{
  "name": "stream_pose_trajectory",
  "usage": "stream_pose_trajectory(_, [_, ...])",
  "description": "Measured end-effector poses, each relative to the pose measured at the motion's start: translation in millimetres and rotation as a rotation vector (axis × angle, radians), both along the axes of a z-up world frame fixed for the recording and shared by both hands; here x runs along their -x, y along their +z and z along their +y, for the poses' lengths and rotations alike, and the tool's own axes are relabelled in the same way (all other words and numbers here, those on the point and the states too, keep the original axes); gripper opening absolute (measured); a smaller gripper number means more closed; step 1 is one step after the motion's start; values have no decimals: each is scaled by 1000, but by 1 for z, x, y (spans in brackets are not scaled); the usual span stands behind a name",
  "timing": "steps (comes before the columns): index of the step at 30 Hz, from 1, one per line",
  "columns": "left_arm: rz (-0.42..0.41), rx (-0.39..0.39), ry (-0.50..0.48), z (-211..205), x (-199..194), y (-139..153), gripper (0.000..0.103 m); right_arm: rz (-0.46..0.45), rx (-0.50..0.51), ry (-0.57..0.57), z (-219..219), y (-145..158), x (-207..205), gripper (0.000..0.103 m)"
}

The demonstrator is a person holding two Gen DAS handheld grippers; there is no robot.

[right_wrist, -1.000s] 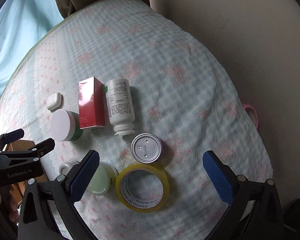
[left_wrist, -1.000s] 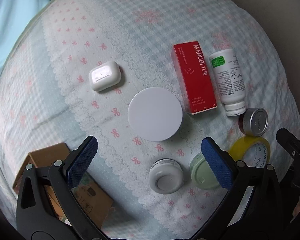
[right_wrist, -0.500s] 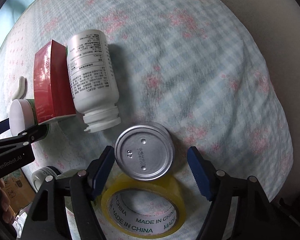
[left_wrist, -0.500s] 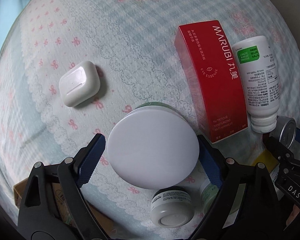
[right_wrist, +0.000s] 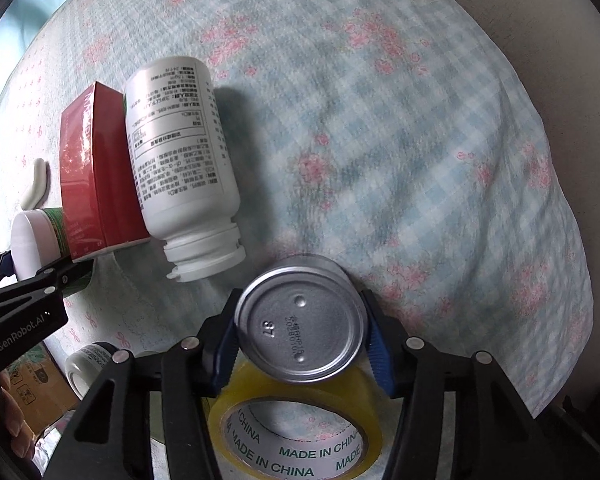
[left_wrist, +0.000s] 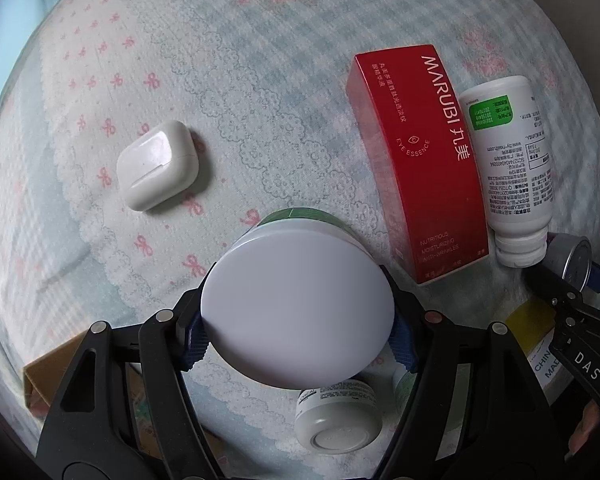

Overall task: Organize rigid objects
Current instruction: 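Carry both jars into the cardboard box and open both tools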

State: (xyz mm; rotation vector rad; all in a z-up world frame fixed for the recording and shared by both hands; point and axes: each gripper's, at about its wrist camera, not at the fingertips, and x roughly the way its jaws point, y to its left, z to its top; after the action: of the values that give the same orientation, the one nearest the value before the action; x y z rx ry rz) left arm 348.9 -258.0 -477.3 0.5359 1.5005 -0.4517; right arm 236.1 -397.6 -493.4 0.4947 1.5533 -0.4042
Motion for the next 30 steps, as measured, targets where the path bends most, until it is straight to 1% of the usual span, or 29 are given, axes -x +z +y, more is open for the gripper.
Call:
stream_pose_trajectory(3, [-19, 14, 18, 5, 4, 17, 68, -25, 9, 0, -5, 16, 9, 51])
stream_pose_trajectory(6, [-52, 34, 32, 11, 9, 42, 68, -60, 13, 3, -8, 33, 13, 51])
stream_pose_trajectory(10, [-100, 83, 75, 22, 17, 87, 68, -107, 23, 24, -6, 64, 20, 51])
stream_pose_trajectory(14, [-152, 136, 113, 38, 28, 141, 68, -153, 43, 87, 3, 108, 19, 51])
stream_pose_trajectory(15, [-164, 151, 126, 46, 34, 160, 68, -161, 50, 106, 11, 124, 15, 51])
stream_pose_trajectory(18, [-195, 203, 165, 70, 45, 204, 68, -194, 71, 165, 22, 164, 14, 51])
stream_pose_trajectory(22, [-255, 253, 201, 111, 62, 256, 68, -259, 107, 235, 49, 218, 15, 51])
stream_pose_trajectory(26, [-312, 288, 205, 164, 85, 286, 68, -339, 126, 307, 84, 268, 16, 51])
stream_pose_trajectory(30, [-329, 310, 238, 224, 98, 302, 68, -397, 136, 353, 133, 301, 19, 51])
